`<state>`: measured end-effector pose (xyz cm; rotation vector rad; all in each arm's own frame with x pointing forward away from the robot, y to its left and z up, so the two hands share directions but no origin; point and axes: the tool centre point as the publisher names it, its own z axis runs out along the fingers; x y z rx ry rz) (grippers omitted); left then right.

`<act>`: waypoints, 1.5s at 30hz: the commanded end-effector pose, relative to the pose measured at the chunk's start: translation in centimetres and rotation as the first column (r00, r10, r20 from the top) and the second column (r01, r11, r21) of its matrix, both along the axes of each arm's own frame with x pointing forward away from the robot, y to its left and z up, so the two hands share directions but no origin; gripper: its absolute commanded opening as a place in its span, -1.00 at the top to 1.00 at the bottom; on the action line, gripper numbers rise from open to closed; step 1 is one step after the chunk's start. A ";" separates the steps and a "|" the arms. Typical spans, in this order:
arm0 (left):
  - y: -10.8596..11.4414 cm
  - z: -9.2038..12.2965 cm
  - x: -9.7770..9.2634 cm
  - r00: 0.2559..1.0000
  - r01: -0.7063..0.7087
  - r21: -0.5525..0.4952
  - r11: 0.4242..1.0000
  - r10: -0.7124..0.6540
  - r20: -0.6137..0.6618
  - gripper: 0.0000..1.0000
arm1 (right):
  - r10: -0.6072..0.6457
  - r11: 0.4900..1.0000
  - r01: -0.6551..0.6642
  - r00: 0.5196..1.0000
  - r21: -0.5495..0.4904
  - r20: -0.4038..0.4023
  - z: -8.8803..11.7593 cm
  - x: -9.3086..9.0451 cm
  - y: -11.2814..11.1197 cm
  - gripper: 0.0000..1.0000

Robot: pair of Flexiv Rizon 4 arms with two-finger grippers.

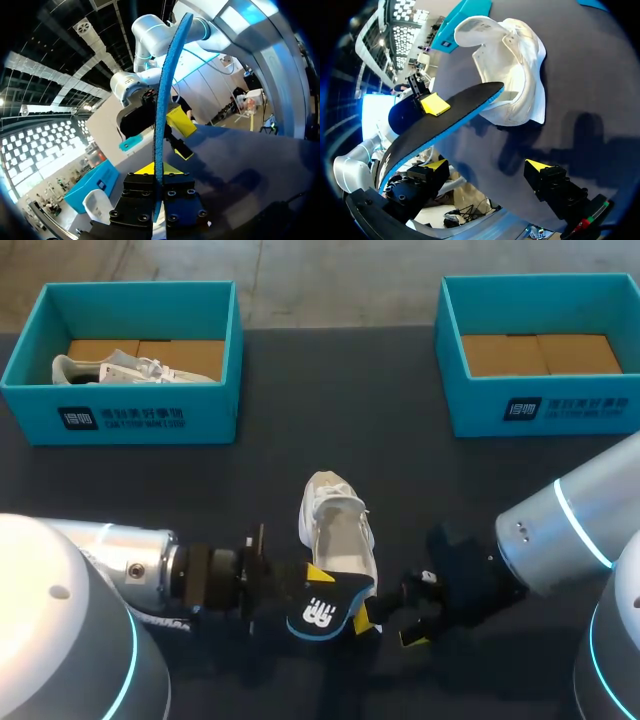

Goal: Take the shoe out of the shoebox, open the shoe tongue, remove and reinsert the insole, then place the shoe into the shoebox

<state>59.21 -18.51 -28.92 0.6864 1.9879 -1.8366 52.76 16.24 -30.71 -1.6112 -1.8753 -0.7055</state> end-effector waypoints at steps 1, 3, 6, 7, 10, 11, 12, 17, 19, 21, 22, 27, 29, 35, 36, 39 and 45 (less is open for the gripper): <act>-0.4 -0.3 0.0 1.000 0.002 0.004 1.000 -0.002 0.002 1.00 | -0.004 1.000 0.004 1.000 -0.003 0.002 0.0 -0.2 0.1 -1.00; -0.4 -0.4 0.0 1.000 0.004 0.007 1.000 -0.004 0.005 1.00 | -0.004 1.000 0.004 1.000 -0.003 0.002 0.0 -0.2 0.1 -1.00; -0.4 -0.5 0.2 1.000 0.002 0.012 1.000 -0.002 0.016 1.00 | -0.004 1.000 0.004 1.000 -0.003 0.002 0.0 -0.2 0.1 -1.00; -0.4 -0.5 0.3 1.000 0.001 0.013 1.000 -0.001 0.018 1.00 | -0.004 1.000 0.004 1.000 -0.003 0.002 0.0 -0.2 0.1 -1.00; -0.3 -0.7 0.4 0.999 -0.001 0.013 1.000 0.000 0.034 1.00 | -0.004 1.000 0.004 1.000 -0.003 0.002 0.0 -0.2 0.1 -1.00; -0.3 -0.7 0.5 0.999 -0.001 0.014 1.000 0.000 0.040 1.00 | -0.004 1.000 0.004 1.000 -0.003 0.002 0.0 -0.2 0.1 -1.00; -0.3 -0.8 0.5 0.999 -0.001 0.015 1.000 0.000 0.042 1.00 | -0.004 1.000 0.004 1.000 -0.003 0.002 0.0 -0.2 0.1 -1.00; -0.3 -0.9 0.7 0.999 -0.003 0.016 1.000 0.002 0.051 1.00 | -0.004 1.000 0.004 1.000 -0.003 0.002 0.0 -0.2 0.1 -1.00; -0.3 -1.0 0.7 0.999 -0.002 0.016 1.000 0.002 0.052 1.00 | -0.004 1.000 0.004 1.000 -0.003 0.002 0.0 -0.2 0.1 -1.00; -0.2 -1.0 0.8 0.999 -0.003 0.015 1.000 0.002 0.052 1.00 | -0.004 1.000 0.004 1.000 -0.003 0.002 0.0 -0.2 0.1 -1.00; -0.2 -1.1 0.8 0.999 -0.003 0.015 1.000 0.002 0.053 1.00 | -0.004 1.000 0.004 1.000 -0.003 0.002 0.0 -0.2 0.1 -1.00; -0.2 -1.2 0.9 0.999 -0.001 0.014 1.000 0.000 0.050 1.00 | -0.004 1.000 0.004 1.000 -0.003 0.002 0.0 -0.2 0.1 -1.00; -0.2 -1.2 0.9 0.999 -0.002 0.014 1.000 0.001 0.049 1.00 | -0.004 1.000 0.004 1.000 -0.003 0.002 0.0 -0.2 0.1 -1.00; -0.2 -1.4 0.8 0.999 -0.004 0.016 1.000 0.003 0.042 1.00 | -0.004 1.000 0.004 1.000 -0.003 0.002 0.0 -0.2 0.1 -1.00; -0.2 -1.5 0.8 0.999 -0.004 0.016 1.000 0.004 0.041 1.00 | -0.004 1.000 0.004 1.000 -0.003 0.002 0.0 -0.2 0.1 -1.00; -0.2 -1.7 0.8 0.999 -0.009 0.019 1.000 0.008 0.038 1.00 | -0.004 1.000 0.004 1.000 -0.003 0.002 0.0 -0.2 0.1 -1.00; -0.4 -1.9 0.8 0.999 -0.016 0.023 1.000 0.015 0.037 1.00 | -0.004 1.000 0.004 1.000 -0.003 0.002 0.0 -0.2 0.1 -1.00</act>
